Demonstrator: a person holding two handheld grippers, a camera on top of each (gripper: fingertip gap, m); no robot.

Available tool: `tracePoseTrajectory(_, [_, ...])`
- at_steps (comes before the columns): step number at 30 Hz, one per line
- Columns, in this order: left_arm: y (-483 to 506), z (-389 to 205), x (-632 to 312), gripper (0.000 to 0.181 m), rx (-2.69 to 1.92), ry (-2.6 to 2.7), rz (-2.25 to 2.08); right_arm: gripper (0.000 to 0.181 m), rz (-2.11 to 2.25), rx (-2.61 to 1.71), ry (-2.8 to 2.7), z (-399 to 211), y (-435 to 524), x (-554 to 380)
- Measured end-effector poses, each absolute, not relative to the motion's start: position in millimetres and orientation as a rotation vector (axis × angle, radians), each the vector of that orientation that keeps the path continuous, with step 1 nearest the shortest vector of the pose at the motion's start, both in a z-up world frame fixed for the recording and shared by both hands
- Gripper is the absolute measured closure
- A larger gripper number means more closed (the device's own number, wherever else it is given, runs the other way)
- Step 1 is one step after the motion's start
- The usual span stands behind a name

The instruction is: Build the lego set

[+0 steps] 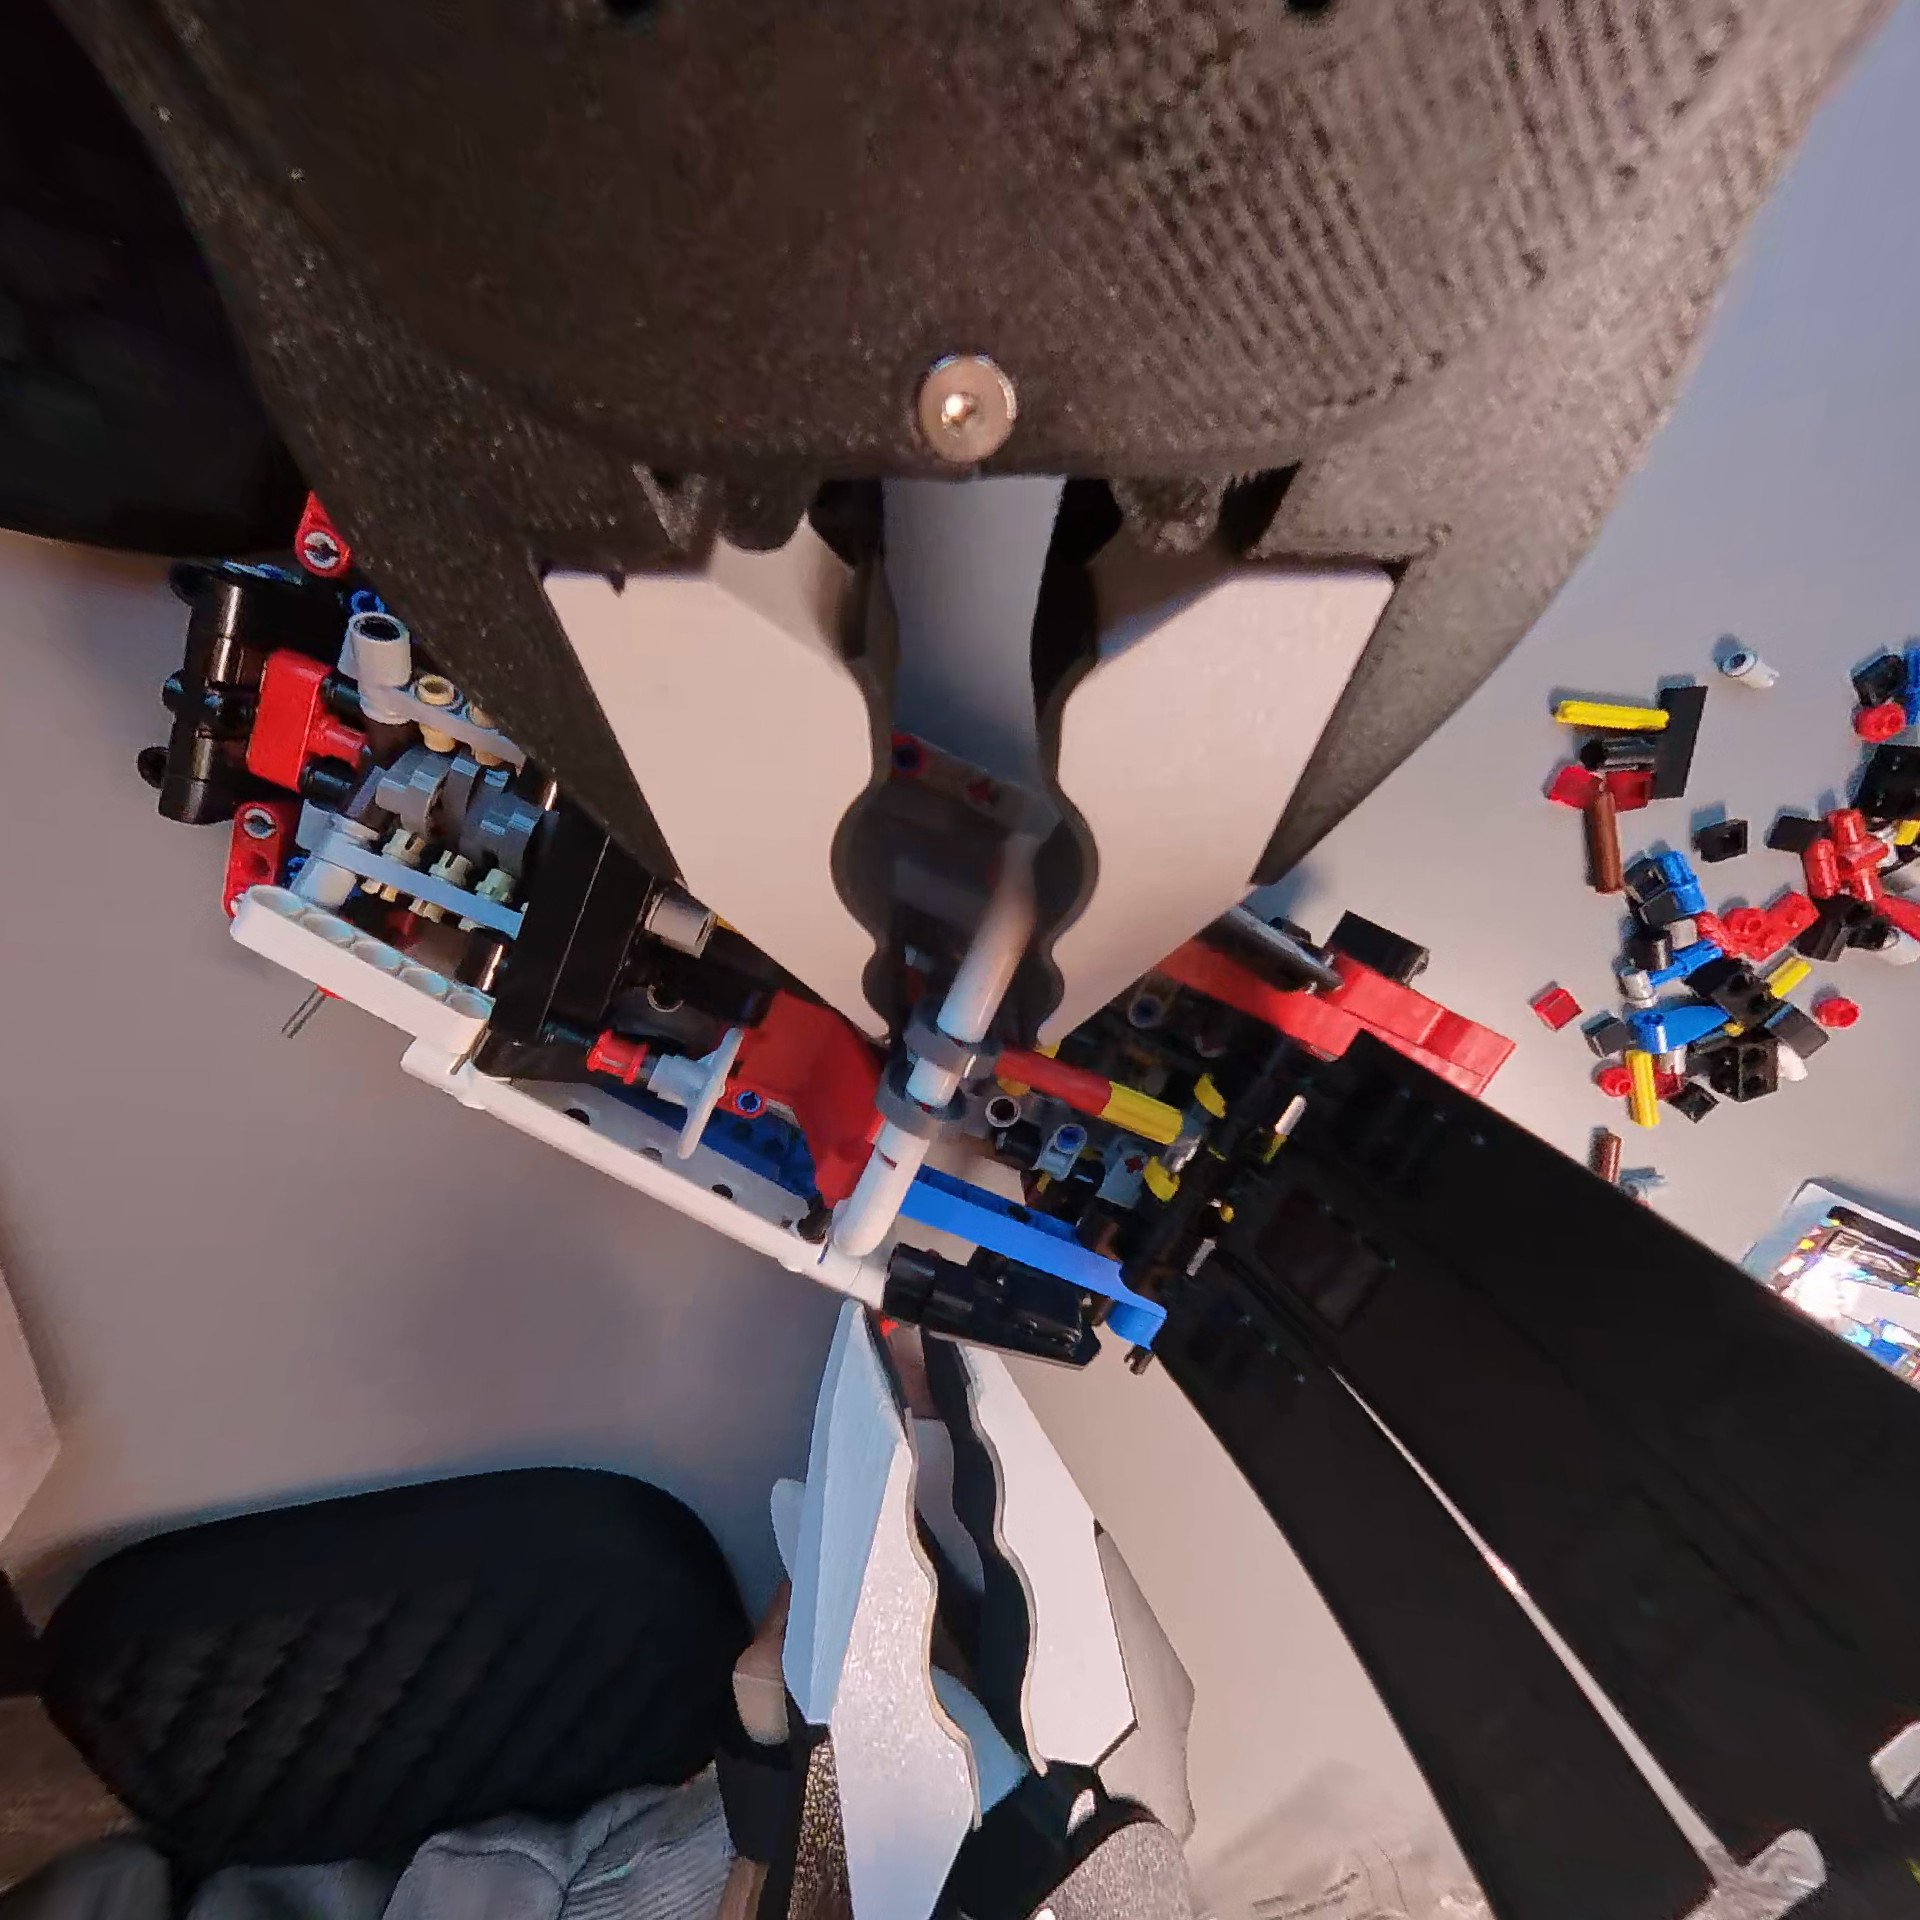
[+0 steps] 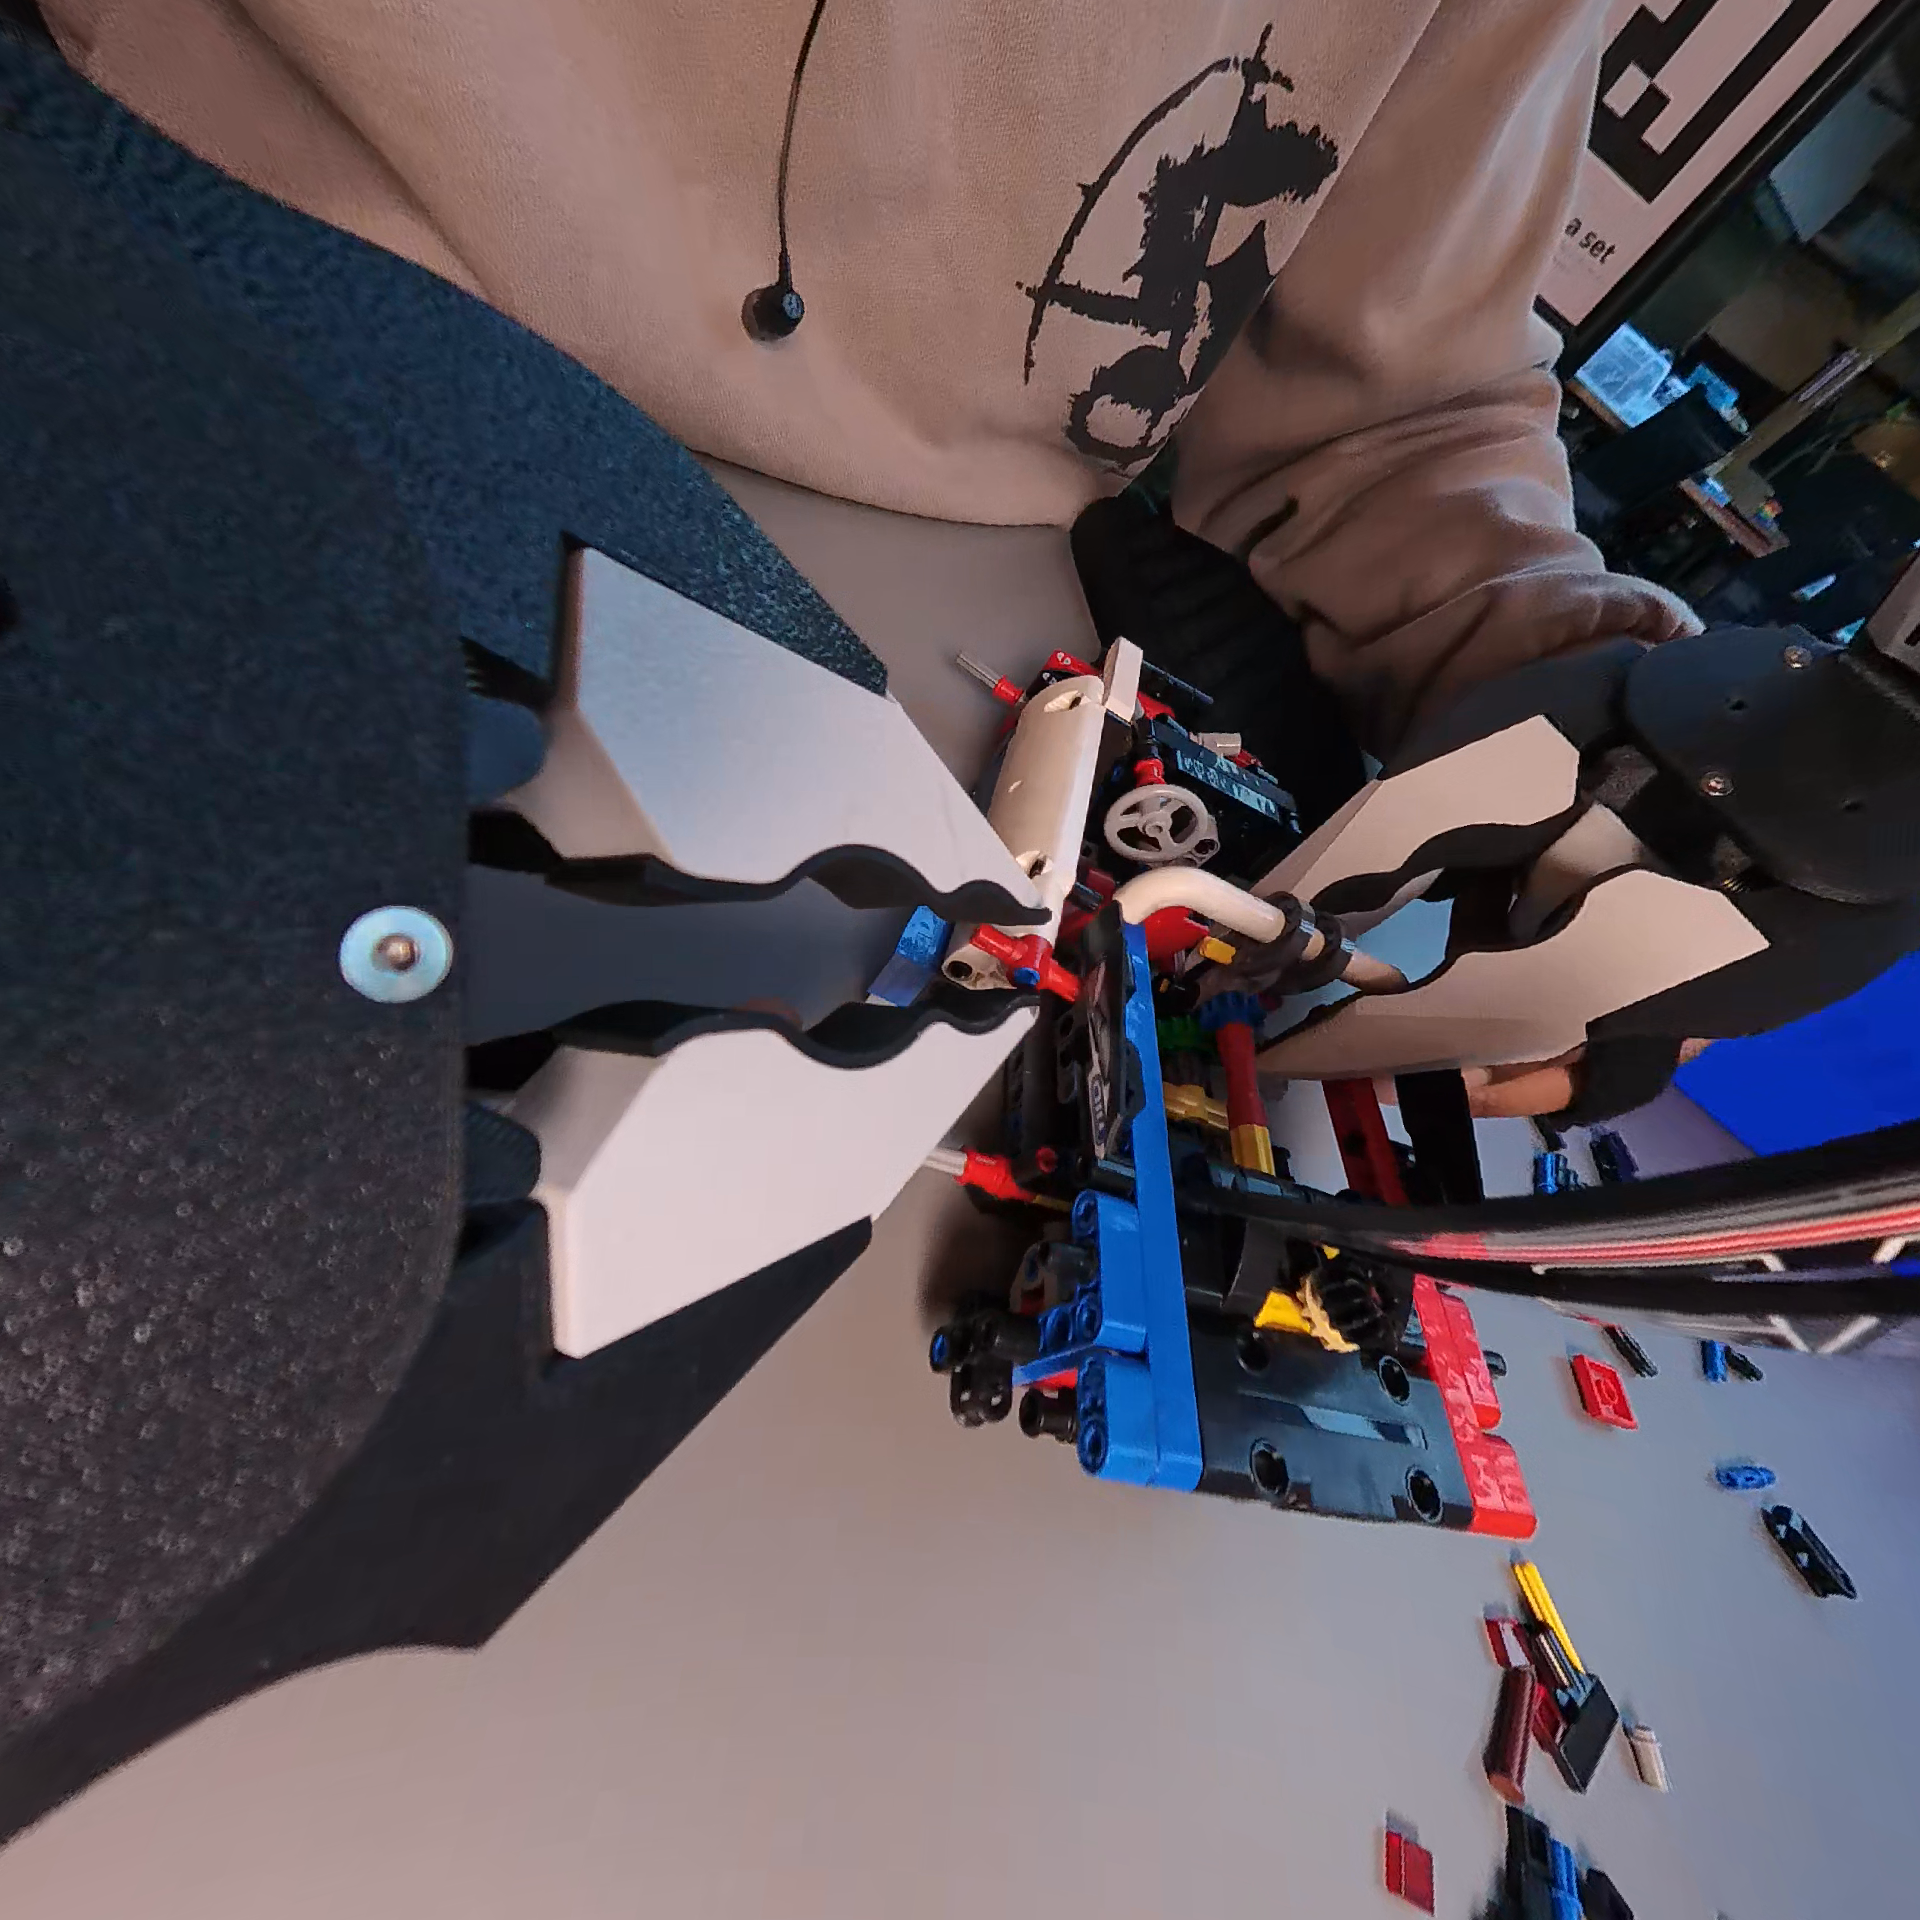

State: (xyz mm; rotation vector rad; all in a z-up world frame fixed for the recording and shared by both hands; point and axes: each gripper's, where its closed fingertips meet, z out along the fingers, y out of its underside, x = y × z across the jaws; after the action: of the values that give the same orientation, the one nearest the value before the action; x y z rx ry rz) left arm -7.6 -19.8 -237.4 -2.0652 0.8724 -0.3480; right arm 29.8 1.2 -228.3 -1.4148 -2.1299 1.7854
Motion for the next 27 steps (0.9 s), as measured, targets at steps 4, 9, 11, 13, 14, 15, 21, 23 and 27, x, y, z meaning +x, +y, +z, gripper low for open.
tracePoseTrajectory(4, [-21.6, -237.0, -3.5, 0.162, -2.043, 0.885, -0.386, 0.172, 1.799, -1.355, -2.14, -227.4, -0.4, 28.2])
tracePoseTrajectory(9, [-21.6, -236.8, -2.8, 0.162, -2.03, 0.885, -0.388, 0.172, 1.789, -1.352, -2.133, -227.4, 0.3, 28.0])
tracePoseTrajectory(11, [-21.8, -236.5, -2.5, 0.162, -2.018, 0.881, -0.398, 0.172, 1.79, -1.352, -2.137, -227.5, 0.2, 28.0])
tracePoseTrajectory(13, [-22.0, -236.4, -2.1, 0.162, -2.01, 0.88, -0.409, 0.173, 1.798, -1.346, -2.148, -227.6, -0.4, 28.3])
tracePoseTrajectory(14, [-21.9, -236.4, -2.0, 0.162, -2.006, 0.882, -0.41, 0.173, 1.799, -1.34, -2.154, -227.5, -0.5, 28.5])
tracePoseTrajectory(15, [-21.9, -236.4, -1.8, 0.162, -2.002, 0.883, -0.41, 0.173, 1.796, -1.329, -2.164, -227.7, -1.1, 29.0])
tracePoseTrajectory(21, [-22.1, -236.4, -1.4, 0.162, -1.992, 0.873, -0.427, 0.174, 1.805, -1.306, -2.184, -227.2, -2.5, 28.7])
tracePoseTrajectory(23, [-23.0, -236.8, -0.7, 0.163, -2.0, 0.882, -0.434, 0.173, 1.804, -1.287, -2.184, -226.1, -2.0, 28.4])
tracePoseTrajectory(27, [-24.1, -237.8, 1.7, 0.166, -2.008, 0.916, -0.42, 0.173, 1.824, -1.296, -2.2, -226.8, -0.6, 29.2])
